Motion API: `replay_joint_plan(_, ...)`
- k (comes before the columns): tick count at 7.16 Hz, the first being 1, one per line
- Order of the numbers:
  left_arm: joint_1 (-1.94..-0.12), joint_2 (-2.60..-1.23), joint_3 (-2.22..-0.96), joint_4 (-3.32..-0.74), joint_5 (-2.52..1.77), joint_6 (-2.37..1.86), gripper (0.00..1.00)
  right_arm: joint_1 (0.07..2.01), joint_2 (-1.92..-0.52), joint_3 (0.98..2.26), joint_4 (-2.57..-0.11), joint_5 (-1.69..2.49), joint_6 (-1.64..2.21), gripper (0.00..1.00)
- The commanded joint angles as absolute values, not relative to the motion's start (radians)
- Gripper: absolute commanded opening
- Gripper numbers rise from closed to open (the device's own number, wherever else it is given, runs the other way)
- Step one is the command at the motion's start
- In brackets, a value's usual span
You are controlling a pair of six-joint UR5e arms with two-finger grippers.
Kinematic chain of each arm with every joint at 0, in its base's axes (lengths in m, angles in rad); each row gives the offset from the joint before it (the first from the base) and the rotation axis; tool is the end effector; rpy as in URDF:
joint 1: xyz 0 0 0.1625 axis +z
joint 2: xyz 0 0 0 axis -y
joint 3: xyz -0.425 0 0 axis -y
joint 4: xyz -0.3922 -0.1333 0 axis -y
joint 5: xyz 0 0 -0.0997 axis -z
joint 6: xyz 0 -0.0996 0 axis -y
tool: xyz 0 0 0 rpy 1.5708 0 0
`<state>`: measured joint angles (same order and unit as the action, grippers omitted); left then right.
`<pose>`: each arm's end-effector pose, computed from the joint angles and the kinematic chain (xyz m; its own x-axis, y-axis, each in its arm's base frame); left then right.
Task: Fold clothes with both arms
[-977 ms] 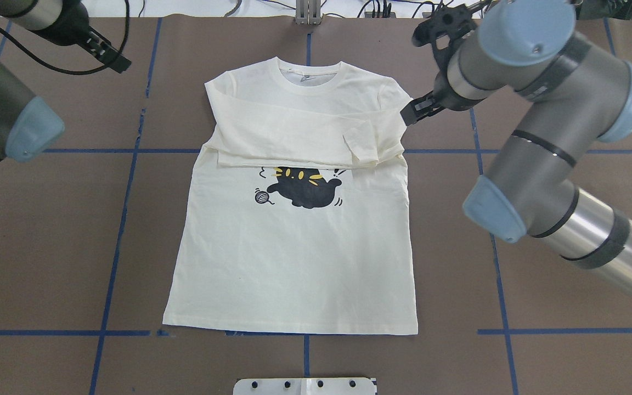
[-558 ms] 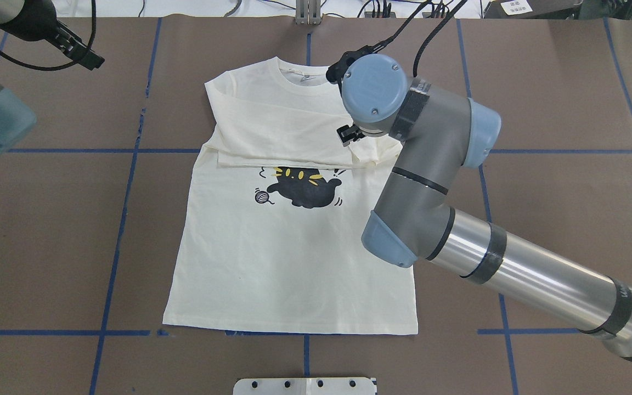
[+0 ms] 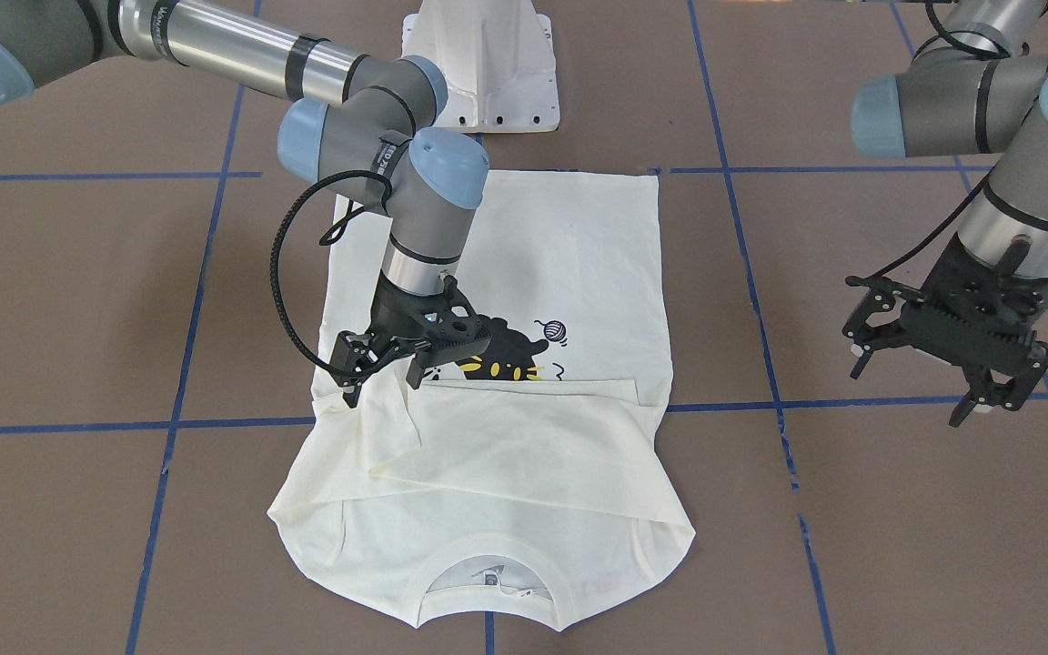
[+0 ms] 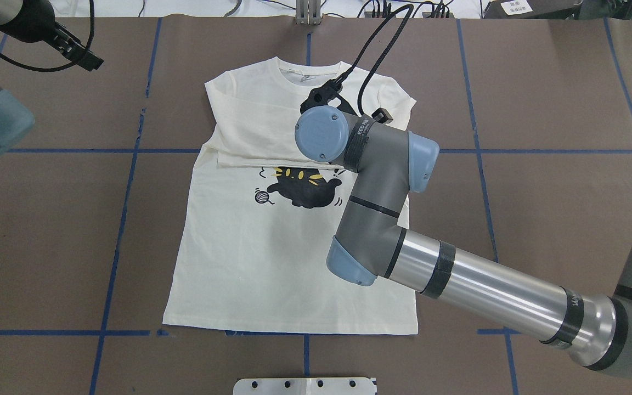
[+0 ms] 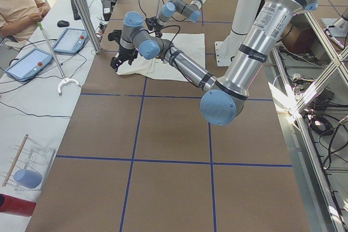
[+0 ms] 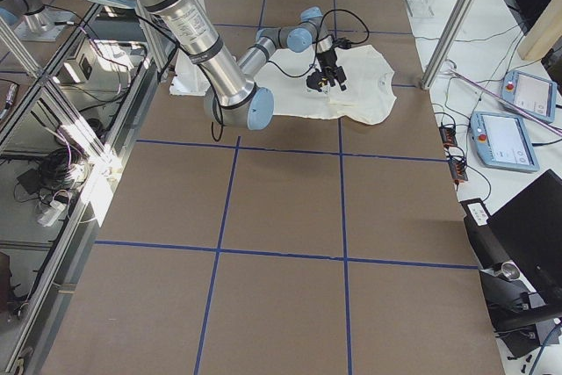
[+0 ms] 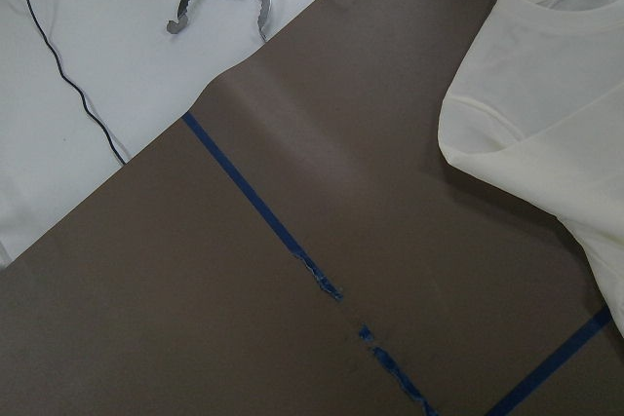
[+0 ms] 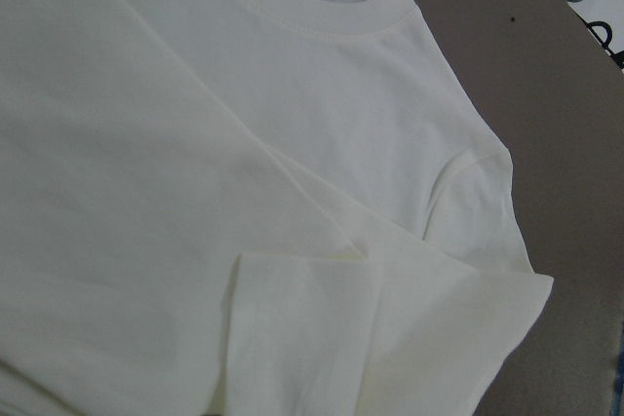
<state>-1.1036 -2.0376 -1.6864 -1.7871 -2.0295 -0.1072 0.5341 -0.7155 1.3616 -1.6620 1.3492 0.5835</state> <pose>0.2142 -0.6226 0.3172 0.6875 0.6165 -0.3838 -0.2420 0.6928 0.6793 -0.5836 -0.5255 0.2352 0.9007 -0.4132 0.1344 0.2820 0.7912 0.5426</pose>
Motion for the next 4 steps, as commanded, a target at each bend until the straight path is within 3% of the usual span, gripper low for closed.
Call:
replay_joint_plan(1,-1.103,-2.033,-1.687,-1.787,-2.029,-0.107,1.00,0.520,-0.712,1.338,-1.661,1.333,0.558,0.92)
replay_joint_plan(4,-1.101,-2.031,-1.689,-1.789,-2.029,-0.130,1.00,0.511,-0.715,1.310,-1.661,1.332,0.539,0.91)
